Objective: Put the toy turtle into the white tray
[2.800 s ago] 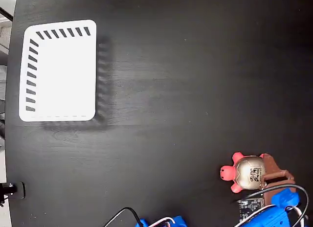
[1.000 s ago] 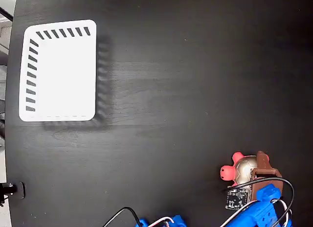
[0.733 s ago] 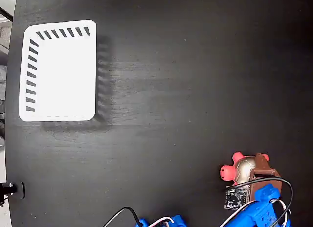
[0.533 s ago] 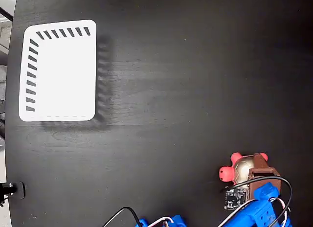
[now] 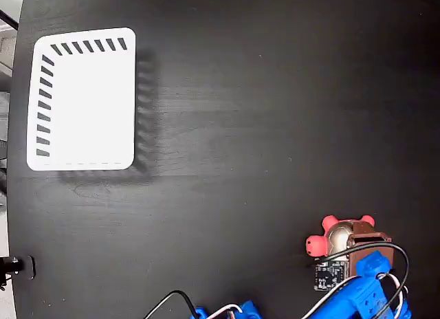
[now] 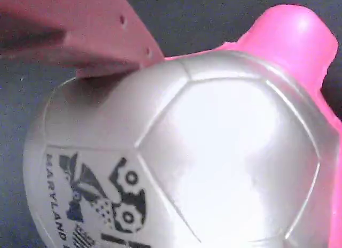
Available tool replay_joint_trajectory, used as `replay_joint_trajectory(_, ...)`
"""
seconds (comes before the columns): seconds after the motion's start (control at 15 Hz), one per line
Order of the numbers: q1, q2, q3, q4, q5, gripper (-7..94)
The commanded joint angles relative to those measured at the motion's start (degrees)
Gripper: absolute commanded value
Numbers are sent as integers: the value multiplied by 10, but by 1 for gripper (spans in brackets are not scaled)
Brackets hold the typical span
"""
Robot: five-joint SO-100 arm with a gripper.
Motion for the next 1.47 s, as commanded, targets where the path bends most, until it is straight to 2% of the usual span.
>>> replay_joint_trajectory(0.0,4,17,-2,12,22,-1)
replay_joint_trajectory(0.13,-22,25,-69,100,77,-1)
replay_joint_trajectory(0.27,-76,25,-174,214,162,-1)
replay_joint_trajectory(0.33,-112,23,-213,246,205,-1)
replay_joint_trajectory(0.67,-312,21,-376,331,405,-1)
replay_joint_trajectory(0.93,-514,-7,-509,366,581,-1)
replay_joint_trajectory(1.13,-636,-93,-665,388,670,-1)
replay_joint_trajectory(1.4,-760,-216,-841,377,718,-1)
